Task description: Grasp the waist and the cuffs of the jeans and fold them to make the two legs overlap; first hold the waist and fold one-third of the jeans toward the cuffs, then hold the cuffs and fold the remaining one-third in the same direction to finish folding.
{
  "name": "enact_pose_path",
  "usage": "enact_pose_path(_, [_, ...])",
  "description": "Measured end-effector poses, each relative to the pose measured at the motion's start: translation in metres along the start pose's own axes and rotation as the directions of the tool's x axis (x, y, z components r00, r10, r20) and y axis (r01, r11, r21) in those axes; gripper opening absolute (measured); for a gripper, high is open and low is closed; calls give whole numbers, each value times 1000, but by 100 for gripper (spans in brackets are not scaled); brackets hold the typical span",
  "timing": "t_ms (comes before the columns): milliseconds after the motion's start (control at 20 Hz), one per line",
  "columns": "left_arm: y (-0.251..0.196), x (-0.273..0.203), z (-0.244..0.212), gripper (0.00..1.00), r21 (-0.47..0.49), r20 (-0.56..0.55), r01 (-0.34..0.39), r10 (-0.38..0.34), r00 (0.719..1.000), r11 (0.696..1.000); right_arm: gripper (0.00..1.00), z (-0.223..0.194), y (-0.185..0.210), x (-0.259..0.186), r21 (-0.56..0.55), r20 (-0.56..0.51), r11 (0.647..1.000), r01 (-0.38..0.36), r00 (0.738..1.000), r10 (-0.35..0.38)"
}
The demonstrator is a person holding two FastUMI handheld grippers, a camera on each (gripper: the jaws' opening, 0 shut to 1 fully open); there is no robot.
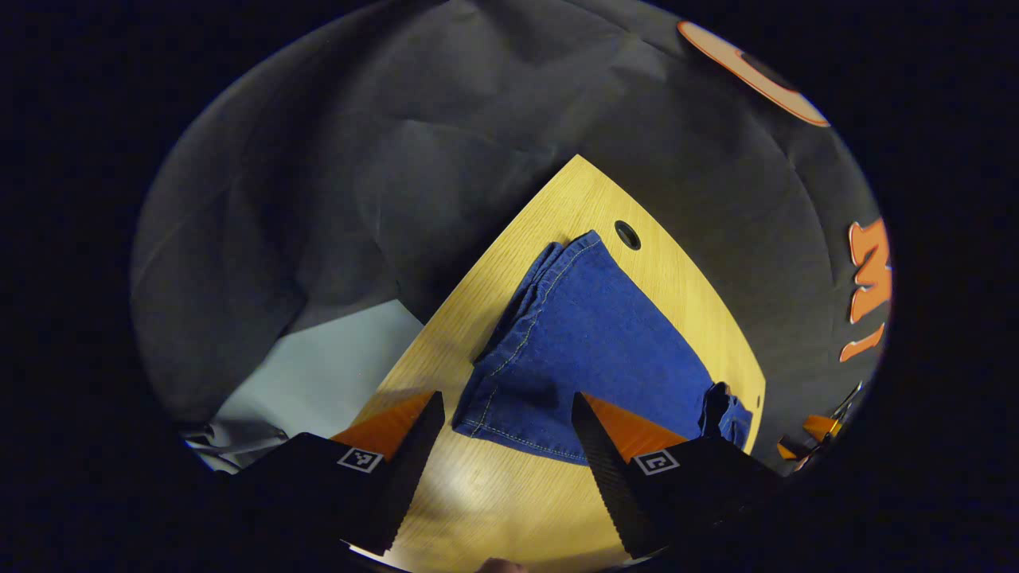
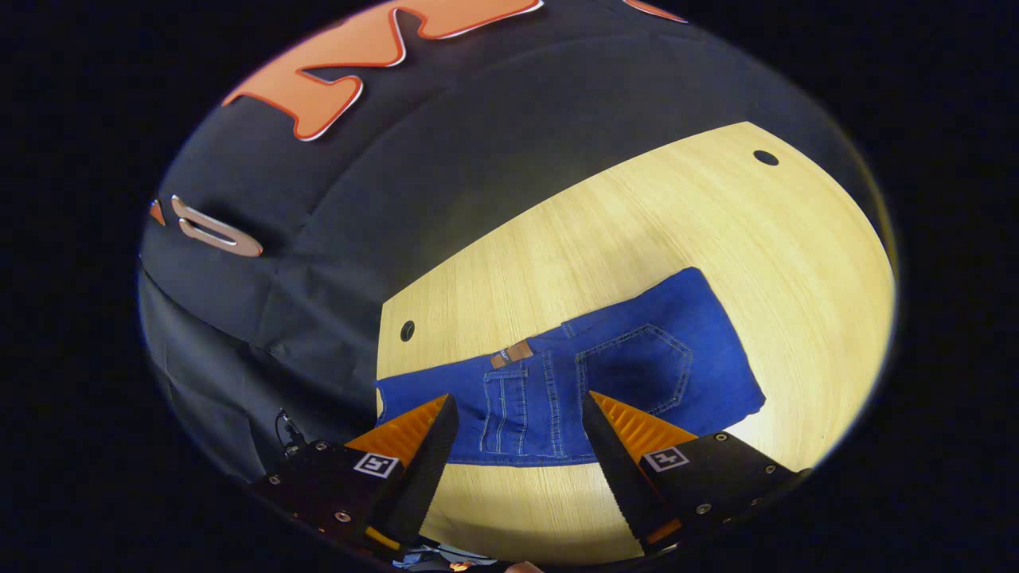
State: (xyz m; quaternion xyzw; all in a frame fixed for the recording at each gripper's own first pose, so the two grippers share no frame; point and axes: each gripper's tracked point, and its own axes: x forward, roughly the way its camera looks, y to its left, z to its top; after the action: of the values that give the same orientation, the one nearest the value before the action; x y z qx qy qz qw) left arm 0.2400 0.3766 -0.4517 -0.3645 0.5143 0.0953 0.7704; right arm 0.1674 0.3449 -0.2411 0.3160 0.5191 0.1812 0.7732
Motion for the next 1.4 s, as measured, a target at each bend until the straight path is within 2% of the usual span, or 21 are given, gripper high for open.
enact_pose_path(200, [-13, 7, 8, 98, -135, -3, 115, -116, 993, 984, 96, -1, -16, -9, 27, 14, 999, 16, 1000, -17])
enact_pose_path(300, [-19, 11, 10, 98, -152, -8, 157, -160, 987, 976, 96, -4, -17, -13, 50, 19, 999, 14, 1000, -15])
enact_pose_path(500, [-28, 21, 17, 98, -152, 13, 195, -195, 981, 969, 96, -6, -24, -23, 56, 29, 998, 22, 999, -24])
enact_pose_path(600, [-23, 29, 19, 93, -163, 26, 169, -167, 986, 972, 96, -6, -26, -27, 72, 39, 997, 20, 999, -23])
enact_pose_path(650, [-20, 30, 20, 79, -177, 39, 165, -161, 986, 970, 96, -5, -28, -30, 77, 44, 997, 19, 999, -22])
enact_pose_path(700, [-18, 35, 21, 76, -188, 42, 158, -152, 987, 969, 96, -6, -31, -33, 79, 43, 997, 21, 999, -24])
enact_pose_path(800, [-8, 38, 17, 40, -225, 43, 122, -115, 992, 967, 96, -4, -34, -37, 80, 44, 996, 25, 999, -29])
enact_pose_path(850, [-11, 38, 18, 22, -247, 58, 132, -121, 991, 960, 96, -3, -36, -40, 85, 47, 996, 28, 998, -32])
enact_pose_path(950, [-14, 32, 23, 20, -266, 102, 140, -116, 988, 954, 96, 3, -42, -47, 91, 59, 996, 17, 998, -23])
enact_pose_path(1000, [-16, 26, 20, 6, -249, 105, 145, -122, 987, 958, 96, 6, -44, -49, 94, 65, 996, 12, 998, -18])
enact_pose_path(1150, [-31, 8, 30, 6, -177, 164, 159, -130, 978, 971, 96, 14, -49, -51, 94, 69, 996, -6, 998, 0])
enact_pose_path(1400, [-69, -25, 37, 6, -51, 222, 140, -126, 967, 989, 96, 26, -57, -50, 73, 80, 997, -35, 996, 29])
